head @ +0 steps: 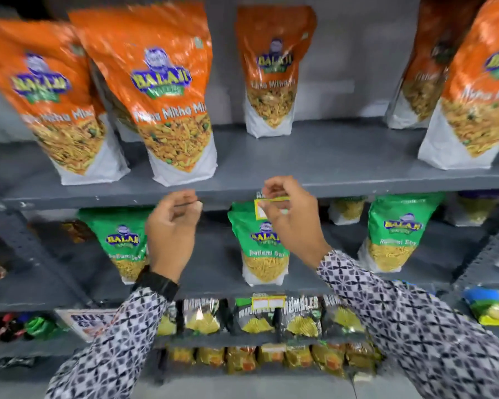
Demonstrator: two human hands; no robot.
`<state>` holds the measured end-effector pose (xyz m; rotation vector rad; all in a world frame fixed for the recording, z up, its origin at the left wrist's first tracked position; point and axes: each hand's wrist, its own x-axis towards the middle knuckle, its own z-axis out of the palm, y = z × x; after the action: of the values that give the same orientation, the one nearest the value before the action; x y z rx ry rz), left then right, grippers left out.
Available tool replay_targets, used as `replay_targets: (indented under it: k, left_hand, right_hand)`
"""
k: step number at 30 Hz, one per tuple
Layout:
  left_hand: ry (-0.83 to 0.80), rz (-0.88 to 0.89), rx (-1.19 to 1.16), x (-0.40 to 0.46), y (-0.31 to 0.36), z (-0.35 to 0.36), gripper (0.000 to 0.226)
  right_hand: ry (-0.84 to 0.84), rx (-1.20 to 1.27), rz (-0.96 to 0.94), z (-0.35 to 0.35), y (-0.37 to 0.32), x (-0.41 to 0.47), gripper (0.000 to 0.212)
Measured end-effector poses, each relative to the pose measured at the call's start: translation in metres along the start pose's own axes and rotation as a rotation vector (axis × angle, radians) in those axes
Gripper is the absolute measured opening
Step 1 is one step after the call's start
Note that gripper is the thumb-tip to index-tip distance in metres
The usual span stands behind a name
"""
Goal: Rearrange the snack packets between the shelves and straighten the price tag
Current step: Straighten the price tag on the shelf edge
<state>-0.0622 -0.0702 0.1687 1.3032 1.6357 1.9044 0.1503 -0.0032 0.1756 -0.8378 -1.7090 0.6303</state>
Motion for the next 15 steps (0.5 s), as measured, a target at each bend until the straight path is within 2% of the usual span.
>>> replay_targets:
  k: [3,5,8,10,13,15]
  left_hand:
    - [0.201,0.108,0.063,0.032,0.024,-0.020,0.017]
    - [0.218,0.089,0.132,0.053,0.032,-0.029,0.029]
    - [0.080,-0.026,0.165,0.078,0.033,-0.040,0.064]
    - [-0.014,-0.064,0.150,0.086,0.032,-0.043,0.076]
    - [-0.133,-0.049,0.138,0.091,0.036,-0.038,0.071]
    - [-0.146,-0.034,0.133,0.092,0.040,-0.033,0.065]
  right_hand:
    - [-0.023,-0.030,-0.076,0.027,-0.021,0.046,0.037]
    - [-0.076,-0.093,-0.068,0.048,-0.029,0.073,0.052]
    - [-0.236,-0.132,0.008,0.072,-0.037,0.103,0.081]
    - [-0.310,-0.097,0.036,0.081,-0.040,0.113,0.091]
    - [-0.325,-0.063,0.047,0.085,-0.040,0.119,0.085]
    - [-0.293,-0.055,0.050,0.083,-0.038,0.119,0.080]
